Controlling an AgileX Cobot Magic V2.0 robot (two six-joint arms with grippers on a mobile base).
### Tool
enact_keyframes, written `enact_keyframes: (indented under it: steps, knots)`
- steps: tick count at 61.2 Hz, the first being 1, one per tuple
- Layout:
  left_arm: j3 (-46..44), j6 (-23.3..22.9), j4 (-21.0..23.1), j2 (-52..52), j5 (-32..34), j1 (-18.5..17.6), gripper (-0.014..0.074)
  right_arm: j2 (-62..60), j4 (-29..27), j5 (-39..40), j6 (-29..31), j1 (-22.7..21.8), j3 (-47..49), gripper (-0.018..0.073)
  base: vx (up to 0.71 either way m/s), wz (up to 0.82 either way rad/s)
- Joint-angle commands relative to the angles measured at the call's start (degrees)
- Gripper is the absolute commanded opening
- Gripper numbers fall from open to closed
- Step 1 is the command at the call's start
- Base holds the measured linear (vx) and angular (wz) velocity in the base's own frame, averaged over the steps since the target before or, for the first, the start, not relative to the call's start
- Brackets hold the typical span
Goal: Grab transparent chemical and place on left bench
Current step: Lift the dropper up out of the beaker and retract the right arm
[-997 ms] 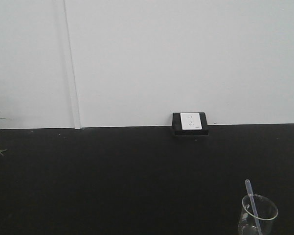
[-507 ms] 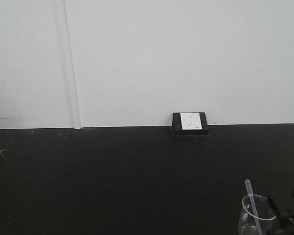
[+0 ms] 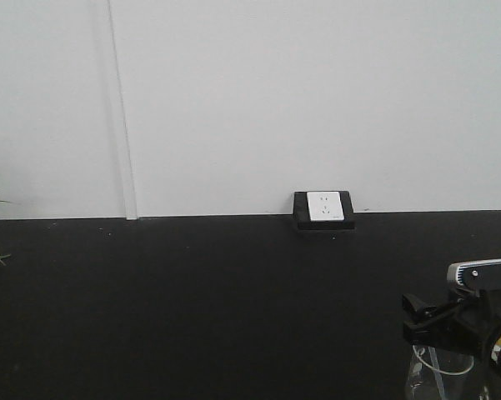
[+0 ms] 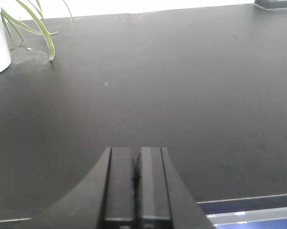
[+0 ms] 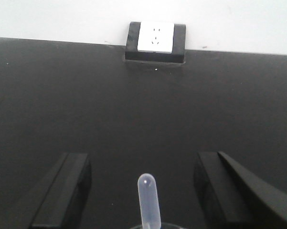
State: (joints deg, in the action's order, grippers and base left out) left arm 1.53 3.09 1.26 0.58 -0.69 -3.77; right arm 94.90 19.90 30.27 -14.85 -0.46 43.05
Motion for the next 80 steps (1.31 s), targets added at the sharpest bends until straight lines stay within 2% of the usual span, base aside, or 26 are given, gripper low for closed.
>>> enact_keyframes:
  steps: [1, 19, 48, 60, 71, 80]
  knots:
    - [0.9, -0.4, 0.0, 1.1, 4.5, -0.1, -0.0003, 0.1, 0.1, 3.4, -2.4, -0.3, 3.5, 0.0510, 0.00, -0.01]
    - [0.9, -0.4, 0.0, 1.1, 4.5, -0.1, -0.0003, 2.4, 1.7, -1.4, -3.0, -0.3, 5.0, 0.0485, 0.00, 0.00]
    - [0.9, -0.4, 0.0, 1.1, 4.5, -0.1, -0.0003, 1.2, 2.3, -3.6, -3.0, -0.3, 5.0, 0.0171, 0.00, 0.00]
    - [0.9, -0.4, 0.0, 1.1, 4.5, -0.1, -0.0003, -5.1, 5.4, -6.1, -3.0, -0.3, 5.0, 0.0090, 0.00, 0.00]
    - [0.9, -0.4, 0.0, 1.1, 4.5, -0.1, -0.0003, -15.4, 5.5, -14.2, -4.3, -0.2, 4.4, 0.0085, 0.00, 0.00]
    - [0.9, -0.4, 0.0, 1.1, 4.5, -0.1, -0.0003, -26.3, 5.5, -14.1, -5.4, -0.2, -1.4, 0.0086, 0.00, 0.00]
